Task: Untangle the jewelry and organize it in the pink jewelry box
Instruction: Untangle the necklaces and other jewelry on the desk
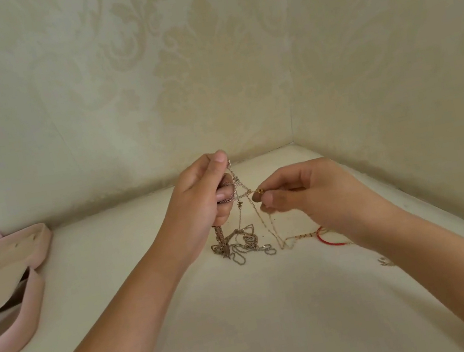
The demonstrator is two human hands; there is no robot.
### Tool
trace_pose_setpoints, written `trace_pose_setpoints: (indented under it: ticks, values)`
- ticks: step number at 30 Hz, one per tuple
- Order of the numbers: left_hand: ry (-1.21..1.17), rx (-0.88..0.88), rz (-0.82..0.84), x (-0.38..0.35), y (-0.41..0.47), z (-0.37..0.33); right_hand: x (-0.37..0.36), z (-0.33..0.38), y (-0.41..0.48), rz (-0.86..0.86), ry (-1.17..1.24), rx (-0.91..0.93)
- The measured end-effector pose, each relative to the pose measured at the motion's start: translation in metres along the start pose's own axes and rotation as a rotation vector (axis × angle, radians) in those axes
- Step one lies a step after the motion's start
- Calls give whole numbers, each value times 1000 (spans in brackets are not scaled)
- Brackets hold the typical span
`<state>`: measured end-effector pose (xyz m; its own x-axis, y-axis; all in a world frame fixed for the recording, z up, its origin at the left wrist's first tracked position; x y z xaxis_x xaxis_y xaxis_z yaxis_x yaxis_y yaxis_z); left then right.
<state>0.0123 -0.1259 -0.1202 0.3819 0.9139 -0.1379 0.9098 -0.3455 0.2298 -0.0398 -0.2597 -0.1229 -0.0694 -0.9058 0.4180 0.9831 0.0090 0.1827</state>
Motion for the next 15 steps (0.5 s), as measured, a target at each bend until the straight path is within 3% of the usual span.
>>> trace_pose_setpoints:
  ticks: [7, 15]
  values:
    - [-16, 36, -14, 1, 0, 3, -2, -4, 1, 116, 408, -102]
    - [51, 82, 28, 0, 0, 9, 29, 3, 2, -41, 217, -43]
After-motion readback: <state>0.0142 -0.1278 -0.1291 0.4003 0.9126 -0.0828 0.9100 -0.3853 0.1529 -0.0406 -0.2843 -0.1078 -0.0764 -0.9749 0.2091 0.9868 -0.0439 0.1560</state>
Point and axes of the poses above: each hand's wrist, its own y-axis towards the middle knuckle, its own x-axis out of the back of the hand, z = x × y, the point moved 7 cm from there along y, towards the middle knuckle, and after that the axes turned 7 degrees about -y, right-handed, at the moved point
